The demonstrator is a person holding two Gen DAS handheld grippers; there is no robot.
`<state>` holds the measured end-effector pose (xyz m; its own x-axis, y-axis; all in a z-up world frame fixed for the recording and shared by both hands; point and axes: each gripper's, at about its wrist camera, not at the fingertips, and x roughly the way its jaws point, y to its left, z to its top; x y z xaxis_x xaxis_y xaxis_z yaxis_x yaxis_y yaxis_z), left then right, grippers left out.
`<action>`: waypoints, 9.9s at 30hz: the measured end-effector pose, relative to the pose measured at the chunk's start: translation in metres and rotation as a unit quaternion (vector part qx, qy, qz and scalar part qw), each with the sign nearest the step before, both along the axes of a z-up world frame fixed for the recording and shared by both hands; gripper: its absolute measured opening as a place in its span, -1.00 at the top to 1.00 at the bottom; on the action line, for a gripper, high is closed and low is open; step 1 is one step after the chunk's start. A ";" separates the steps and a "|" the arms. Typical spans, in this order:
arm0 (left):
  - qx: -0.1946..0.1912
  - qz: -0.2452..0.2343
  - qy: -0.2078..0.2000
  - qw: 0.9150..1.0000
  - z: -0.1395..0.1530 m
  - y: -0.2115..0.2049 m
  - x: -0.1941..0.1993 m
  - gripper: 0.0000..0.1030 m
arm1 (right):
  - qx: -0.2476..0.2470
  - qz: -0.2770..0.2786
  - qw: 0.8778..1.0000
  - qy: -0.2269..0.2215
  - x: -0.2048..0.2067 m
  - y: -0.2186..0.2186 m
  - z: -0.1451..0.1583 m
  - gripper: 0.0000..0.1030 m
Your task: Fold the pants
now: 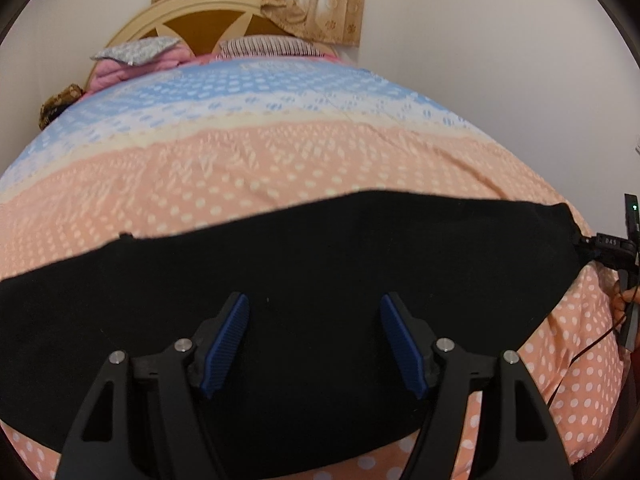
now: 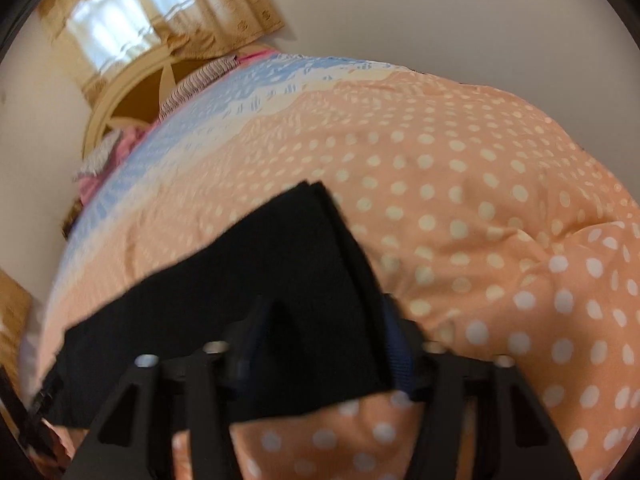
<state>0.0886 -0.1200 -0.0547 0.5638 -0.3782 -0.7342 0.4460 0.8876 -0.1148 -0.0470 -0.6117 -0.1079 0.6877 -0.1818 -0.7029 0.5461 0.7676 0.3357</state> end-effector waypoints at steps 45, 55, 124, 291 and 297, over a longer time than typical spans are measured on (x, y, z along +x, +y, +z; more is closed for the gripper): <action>-0.070 0.089 0.006 0.994 -0.006 0.098 0.018 -0.43 | -0.078 0.407 0.902 -0.120 0.090 0.380 0.052 0.18; -0.059 0.075 0.009 0.995 -0.007 0.090 0.015 -0.43 | -0.022 0.315 0.943 -0.101 0.155 0.331 0.031 0.78; 0.017 0.352 -0.052 0.934 0.004 0.308 0.004 -0.83 | -0.032 0.374 0.921 -0.100 0.132 0.453 0.033 0.77; -0.135 0.112 0.097 0.980 -0.010 0.093 0.066 -0.99 | 0.118 0.150 0.975 -0.115 0.036 0.241 0.010 0.88; -0.108 0.117 0.009 0.987 0.027 0.097 0.064 -0.99 | -0.040 0.150 0.979 -0.132 0.043 0.259 0.063 0.81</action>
<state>0.1527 -0.0233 -0.0272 0.6418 -0.3874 -0.6619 0.2276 0.9204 -0.3180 -0.0044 -0.3527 -0.0449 0.8748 0.0089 -0.4845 0.1947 0.9091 0.3682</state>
